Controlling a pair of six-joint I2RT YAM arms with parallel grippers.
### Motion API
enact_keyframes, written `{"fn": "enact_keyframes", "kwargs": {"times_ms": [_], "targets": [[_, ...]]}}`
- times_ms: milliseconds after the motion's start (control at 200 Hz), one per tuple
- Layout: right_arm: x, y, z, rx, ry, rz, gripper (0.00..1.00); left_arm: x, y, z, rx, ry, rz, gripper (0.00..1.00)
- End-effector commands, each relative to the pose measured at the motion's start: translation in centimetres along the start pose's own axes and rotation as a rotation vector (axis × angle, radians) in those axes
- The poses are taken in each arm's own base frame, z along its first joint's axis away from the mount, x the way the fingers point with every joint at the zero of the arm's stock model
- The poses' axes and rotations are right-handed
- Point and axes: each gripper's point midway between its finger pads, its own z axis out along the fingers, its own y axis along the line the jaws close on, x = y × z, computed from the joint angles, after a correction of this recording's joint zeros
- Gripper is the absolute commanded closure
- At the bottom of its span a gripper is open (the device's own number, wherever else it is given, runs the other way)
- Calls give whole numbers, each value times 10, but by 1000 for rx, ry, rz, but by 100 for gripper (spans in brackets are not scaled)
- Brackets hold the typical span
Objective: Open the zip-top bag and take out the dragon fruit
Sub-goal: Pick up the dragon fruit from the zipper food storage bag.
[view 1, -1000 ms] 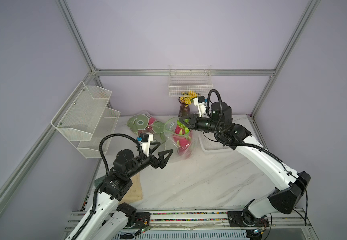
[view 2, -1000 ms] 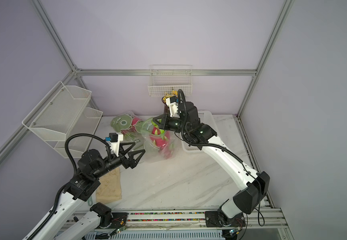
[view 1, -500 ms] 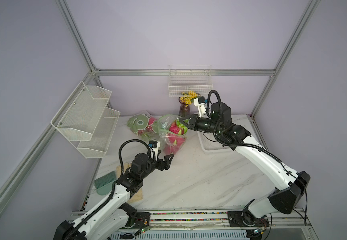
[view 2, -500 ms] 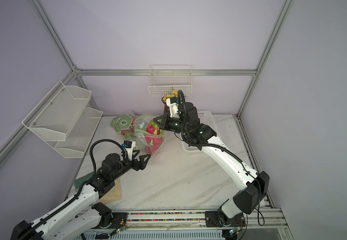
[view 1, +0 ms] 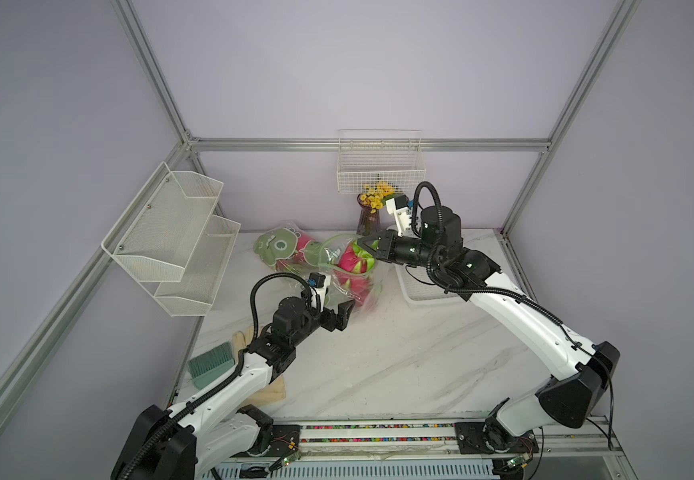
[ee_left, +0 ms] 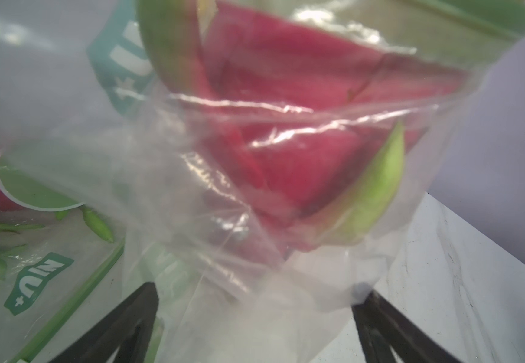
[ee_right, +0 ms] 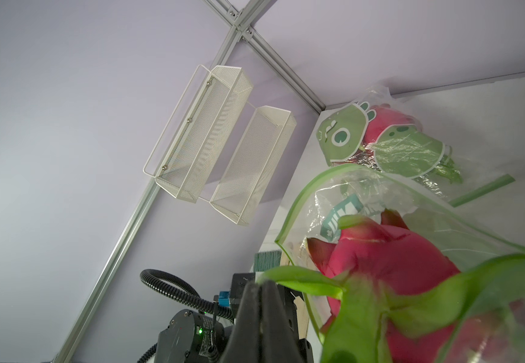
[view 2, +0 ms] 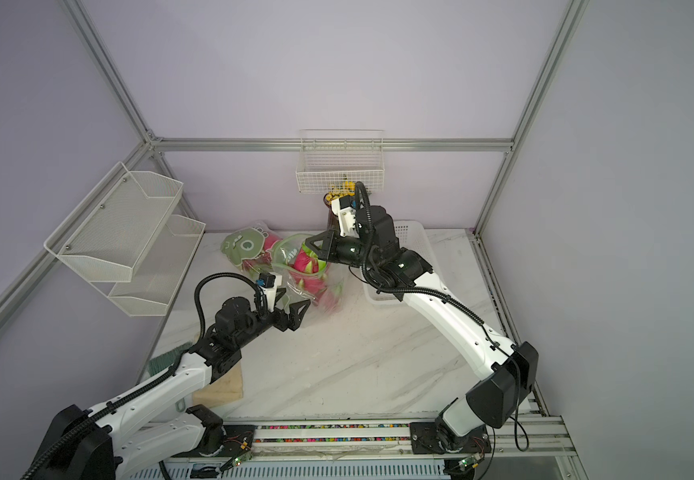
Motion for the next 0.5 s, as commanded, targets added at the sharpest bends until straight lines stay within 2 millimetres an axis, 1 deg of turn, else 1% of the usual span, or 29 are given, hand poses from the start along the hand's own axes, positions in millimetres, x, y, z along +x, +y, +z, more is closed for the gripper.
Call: {"fn": "enact_keyframes", "kwargs": {"times_ms": [0,95,160,245,320,360,430,495], "targets": [[-13,16,-5,-59,-44,-18,100,-36,-10,4,36,-111,43,6],[-14,17,-4,-62,-44,-15,100,-39,-10,7,43,-123,34,11],[-15,20,-5,-71,-47,-17,100,-39,-10,9,44,-134,34,18],[-18,24,-6,-82,-49,-21,100,-37,-11,14,55,-133,36,36],[-19,30,-8,-98,-47,-23,100,-33,-10,17,56,-120,1,58],[-20,33,-9,-109,-48,-26,100,-32,-11,18,61,-121,0,67],[-24,41,-13,-130,-59,-37,100,-28,-11,19,67,-113,-5,80],[-28,49,-18,-147,-72,-49,100,-23,-10,20,67,-100,-10,87]]}}
